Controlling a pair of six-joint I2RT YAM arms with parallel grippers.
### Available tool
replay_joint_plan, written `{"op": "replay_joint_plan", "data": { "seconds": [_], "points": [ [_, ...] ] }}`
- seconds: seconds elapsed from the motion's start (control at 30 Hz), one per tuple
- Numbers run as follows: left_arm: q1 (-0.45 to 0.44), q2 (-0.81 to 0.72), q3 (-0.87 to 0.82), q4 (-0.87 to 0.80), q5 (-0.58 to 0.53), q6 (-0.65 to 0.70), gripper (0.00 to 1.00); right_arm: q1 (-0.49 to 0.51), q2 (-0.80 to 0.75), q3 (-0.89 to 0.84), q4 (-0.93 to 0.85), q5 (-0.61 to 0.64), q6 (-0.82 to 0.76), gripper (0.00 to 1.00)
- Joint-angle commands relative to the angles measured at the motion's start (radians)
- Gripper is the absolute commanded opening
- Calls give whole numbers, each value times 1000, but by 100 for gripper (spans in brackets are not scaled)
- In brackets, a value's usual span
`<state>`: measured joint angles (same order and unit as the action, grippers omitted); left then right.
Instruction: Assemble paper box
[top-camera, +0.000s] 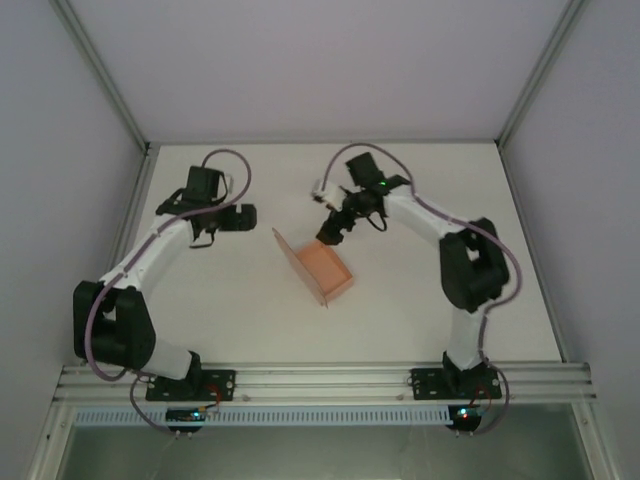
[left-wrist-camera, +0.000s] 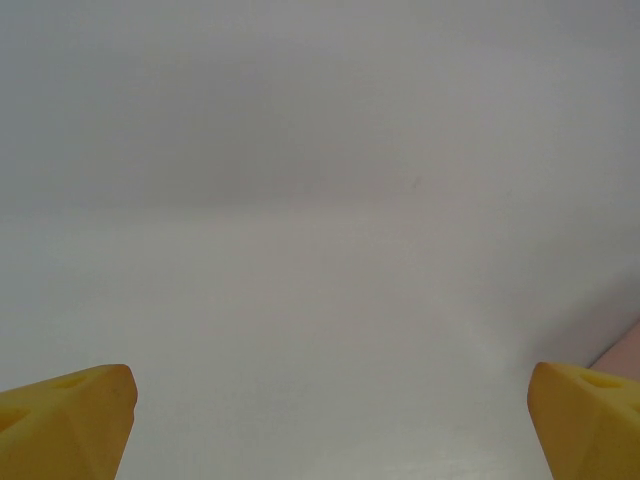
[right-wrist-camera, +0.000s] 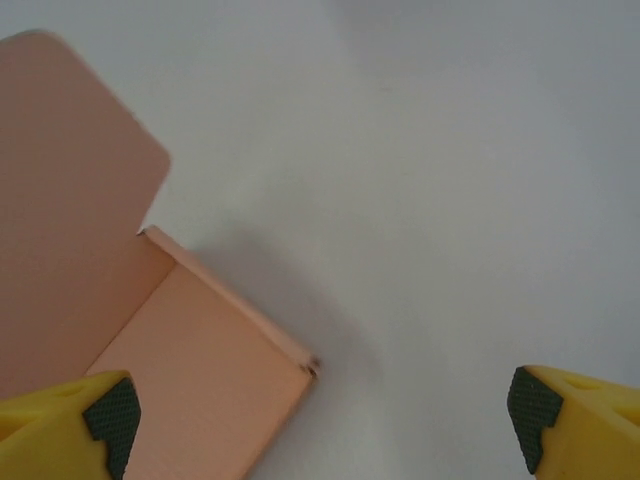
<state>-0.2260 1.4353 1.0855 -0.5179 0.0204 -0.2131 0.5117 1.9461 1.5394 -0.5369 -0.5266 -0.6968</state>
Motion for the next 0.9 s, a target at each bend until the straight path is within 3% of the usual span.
{"op": "replay_joint_plan", "data": {
  "seconds": [0.0,0.13,0.27,0.4,0.47,0.57,0.67,0.87],
  "points": [
    [11,-66,-71,60,60,-94,100,57,134,144,-399,-20,-449,94],
    [29,-106,-141,66,58,-95,99,94,257,279,-507,38,-507,88],
    [39,-116,-161,78,59,-100,99,122,306,290,-391,99,-422,77],
    [42,-120,-157,81,46,-95,99,117,291,233,-234,95,-278,27],
    [42,-121,-157,82,34,-85,99,110,236,136,-104,106,-180,18],
    [43,-117,-151,78,13,-81,100,98,140,-17,89,199,40,8],
    [43,-109,-151,84,6,-83,99,98,57,-121,182,366,301,5],
    [44,-88,-136,86,-32,-107,99,151,-74,-262,36,770,1030,9]
  ]
}}
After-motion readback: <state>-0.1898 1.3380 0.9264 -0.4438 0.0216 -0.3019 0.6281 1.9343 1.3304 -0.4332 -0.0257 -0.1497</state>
